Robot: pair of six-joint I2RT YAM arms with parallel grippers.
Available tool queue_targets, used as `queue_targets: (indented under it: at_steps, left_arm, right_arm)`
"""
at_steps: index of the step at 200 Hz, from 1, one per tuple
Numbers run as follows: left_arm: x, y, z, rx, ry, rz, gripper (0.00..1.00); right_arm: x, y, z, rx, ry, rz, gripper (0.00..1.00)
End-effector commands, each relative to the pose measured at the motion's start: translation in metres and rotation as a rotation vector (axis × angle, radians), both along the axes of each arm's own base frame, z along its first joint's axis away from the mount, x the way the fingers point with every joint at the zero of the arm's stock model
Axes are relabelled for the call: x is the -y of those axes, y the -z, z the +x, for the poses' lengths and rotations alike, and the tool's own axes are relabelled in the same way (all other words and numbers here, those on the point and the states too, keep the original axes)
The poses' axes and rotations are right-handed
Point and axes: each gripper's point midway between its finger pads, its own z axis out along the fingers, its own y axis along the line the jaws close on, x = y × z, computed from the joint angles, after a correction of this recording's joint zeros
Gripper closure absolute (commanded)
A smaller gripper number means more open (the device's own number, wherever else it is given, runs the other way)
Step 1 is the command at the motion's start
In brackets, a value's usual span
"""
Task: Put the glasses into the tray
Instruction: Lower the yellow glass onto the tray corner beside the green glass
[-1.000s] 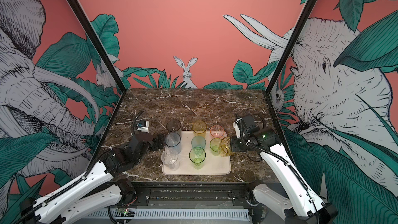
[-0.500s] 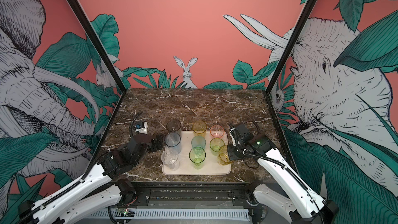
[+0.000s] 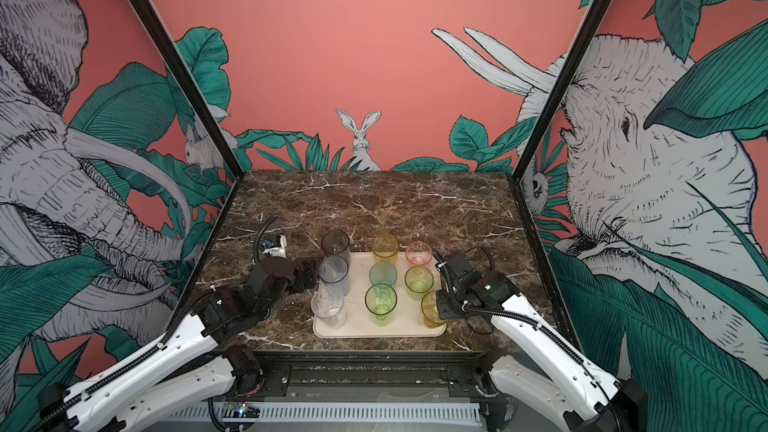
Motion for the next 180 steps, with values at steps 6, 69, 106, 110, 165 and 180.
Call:
queue_targets:
  at_steps: [6, 69, 106, 110, 165, 180]
  left_arm:
    - [-0.001, 0.008, -0.001, -0.015, -0.013, -0.014, 0.04]
    - [-0.005, 0.008, -0.002, -0.013, -0.019, -0.007, 0.04]
    - [-0.004, 0.011, -0.002, -0.019, -0.017, -0.005, 0.04]
    - [-0.003, 0.011, -0.002, -0.020, -0.016, -0.005, 0.04]
    - [-0.003, 0.014, -0.002, -0.024, -0.017, -0.003, 0.04]
    - [-0.003, 0.013, -0.002, -0.024, -0.017, -0.005, 0.04]
  right_arm:
    - [-0.009, 0.002, 0.011, 0.046, 0.029, 0.024, 1.00]
    - [-0.017, 0.018, 0.014, 0.034, 0.006, 0.001, 1.00]
    - [-0.020, 0.030, 0.015, 0.019, -0.003, -0.011, 1.00]
    - [-0.020, 0.031, 0.015, 0.017, -0.002, -0.011, 1.00]
    - [-0.024, 0.041, 0.017, -0.001, -0.012, -0.026, 1.00]
    - [-0.023, 0.044, 0.017, -0.001, -0.017, -0.039, 1.00]
